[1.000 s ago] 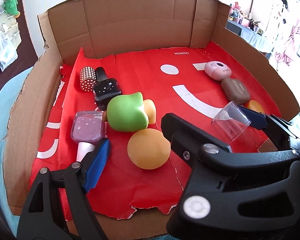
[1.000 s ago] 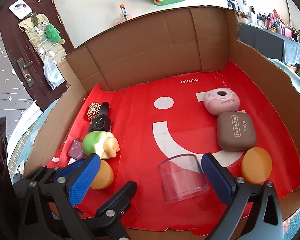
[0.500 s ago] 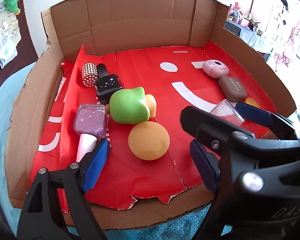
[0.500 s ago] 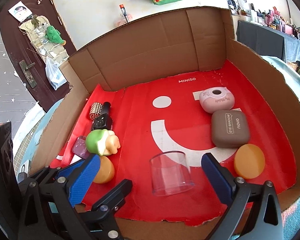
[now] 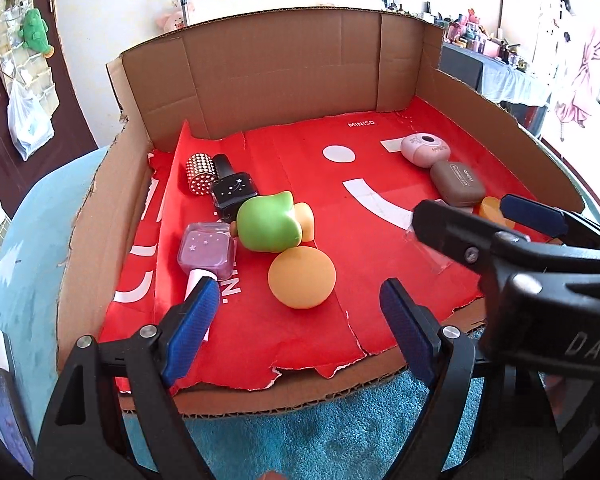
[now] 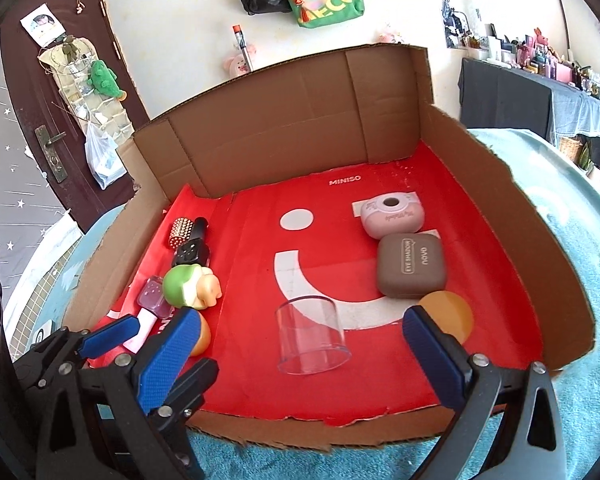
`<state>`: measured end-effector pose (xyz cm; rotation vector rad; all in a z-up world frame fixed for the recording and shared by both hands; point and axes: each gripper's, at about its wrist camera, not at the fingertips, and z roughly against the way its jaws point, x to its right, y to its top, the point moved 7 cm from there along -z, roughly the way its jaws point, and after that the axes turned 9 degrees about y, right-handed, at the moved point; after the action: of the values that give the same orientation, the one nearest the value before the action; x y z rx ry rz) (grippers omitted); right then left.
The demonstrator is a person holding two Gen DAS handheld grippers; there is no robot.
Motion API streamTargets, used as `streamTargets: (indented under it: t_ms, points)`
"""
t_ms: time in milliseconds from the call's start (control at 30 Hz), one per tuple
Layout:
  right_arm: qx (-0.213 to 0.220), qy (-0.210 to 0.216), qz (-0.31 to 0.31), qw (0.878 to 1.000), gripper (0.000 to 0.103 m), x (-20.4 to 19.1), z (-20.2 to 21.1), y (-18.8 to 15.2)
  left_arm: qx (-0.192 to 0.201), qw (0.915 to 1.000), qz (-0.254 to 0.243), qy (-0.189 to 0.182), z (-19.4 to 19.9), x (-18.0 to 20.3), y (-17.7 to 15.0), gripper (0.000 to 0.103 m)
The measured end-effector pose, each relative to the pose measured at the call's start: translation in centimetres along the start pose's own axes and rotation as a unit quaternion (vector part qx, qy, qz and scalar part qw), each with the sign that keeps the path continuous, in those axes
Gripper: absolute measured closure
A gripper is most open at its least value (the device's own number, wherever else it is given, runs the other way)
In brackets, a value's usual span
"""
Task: Organize rigid objects
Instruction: 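Withdraw both open grippers from the box back over the table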
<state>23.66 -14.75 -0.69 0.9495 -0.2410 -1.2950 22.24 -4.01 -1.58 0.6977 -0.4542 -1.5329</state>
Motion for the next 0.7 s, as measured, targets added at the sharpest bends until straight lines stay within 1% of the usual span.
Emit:
streamTargets:
  t_ms: [33,100,233,300,433,567,700]
  points:
    - [0.003,-0.003,0.001,1.0,0.0,0.2,0.2,0.1,0.001,1.0,0.003,0.002,0.1,-0.1,0.0,0.019]
    - [0.009,-0.009,0.002,1.0,0.0,0.5,0.8,0.2,0.005,0.9999,0.009,0.005,0.4,-0.4,0.0,0.013]
    - [0.017,-0.013,0.005,1.0,0.0,1.0,1.7,0.3,0.017,0.9996,0.021,0.006,1.2,-1.0,0.1,0.01]
    - [0.022,-0.016,0.007,1.0,0.0,1.2,2.2,0.3,0.022,0.9993,0.028,0.005,1.7,-1.3,0.1,0.003]
    - [0.028,-0.02,0.013,0.999,0.0,1.3,3.2,0.1,0.034,0.9985,0.042,0.009,2.8,-1.8,-0.1,0.002]
    - [0.033,-0.031,0.037,0.998,0.0,0.9,4.4,-0.5,0.042,0.9976,0.051,0.02,3.7,-2.2,-0.7,0.001]
    - [0.036,-0.034,0.043,0.998,0.0,0.8,5.5,-1.1,0.045,0.9969,0.06,0.024,4.3,-2.5,-1.5,0.0]
